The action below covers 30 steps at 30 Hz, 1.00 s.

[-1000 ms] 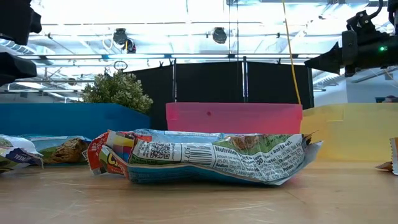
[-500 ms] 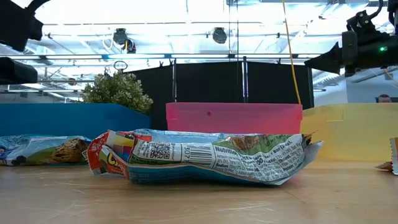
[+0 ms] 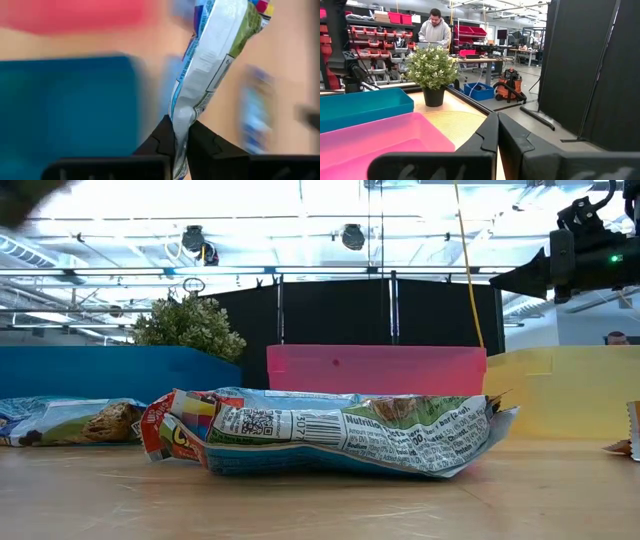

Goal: Pick and place Granola Bars by type
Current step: Put the blue granola bar into the blue bin

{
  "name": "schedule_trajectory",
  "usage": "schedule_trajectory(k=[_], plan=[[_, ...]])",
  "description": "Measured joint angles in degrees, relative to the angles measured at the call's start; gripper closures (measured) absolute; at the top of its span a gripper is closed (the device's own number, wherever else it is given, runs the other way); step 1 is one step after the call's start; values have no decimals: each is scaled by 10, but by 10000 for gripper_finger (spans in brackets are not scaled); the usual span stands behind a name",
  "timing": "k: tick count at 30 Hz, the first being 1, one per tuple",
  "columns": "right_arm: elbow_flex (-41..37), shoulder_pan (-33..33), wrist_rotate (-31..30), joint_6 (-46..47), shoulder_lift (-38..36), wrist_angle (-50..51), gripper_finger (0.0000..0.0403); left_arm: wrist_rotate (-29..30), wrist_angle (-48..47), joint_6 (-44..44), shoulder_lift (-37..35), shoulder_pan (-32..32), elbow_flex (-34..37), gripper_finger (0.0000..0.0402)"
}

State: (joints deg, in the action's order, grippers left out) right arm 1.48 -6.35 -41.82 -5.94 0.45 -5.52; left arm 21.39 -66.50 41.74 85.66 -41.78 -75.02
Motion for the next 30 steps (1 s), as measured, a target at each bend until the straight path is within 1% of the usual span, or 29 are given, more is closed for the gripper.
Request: schedule_trajectory(k=[2,3,5,8,12,15,17,20,23,26,28,30], plan=[[0,0,0,-6,0,0,403,66,-59,34,-33,20,-5,378],[0,0,0,-6,0,0,403,81,-81,47,-48,32,0,377],[0,0,0,-6,0,0,403,83,-104,62,-74,58,27,371],[0,0,0,-7,0,0,403,60,-75,71,-102,96,100,369],[0,0,0,-8,0,0,403,8,22,50,-107,135,201,378],[0,0,0,-7,0,-1,403,-32,93,26,-106,164,261,378],[0,0,0,-7,0,-1,403,-53,125,13,-106,184,292,372],[0,0,0,-7,0,-1,403,-68,148,-3,-106,208,319,370],[0,0,0,-7,0,-1,403,-75,175,-21,-106,225,335,376],[0,0,0,-7,0,-1,403,-107,211,-45,-106,237,342,376],[0,0,0,-8,0,-2,403,-127,226,-56,-106,238,342,363],[0,0,0,-10,0,-2,403,-147,238,-60,-107,238,342,342]])
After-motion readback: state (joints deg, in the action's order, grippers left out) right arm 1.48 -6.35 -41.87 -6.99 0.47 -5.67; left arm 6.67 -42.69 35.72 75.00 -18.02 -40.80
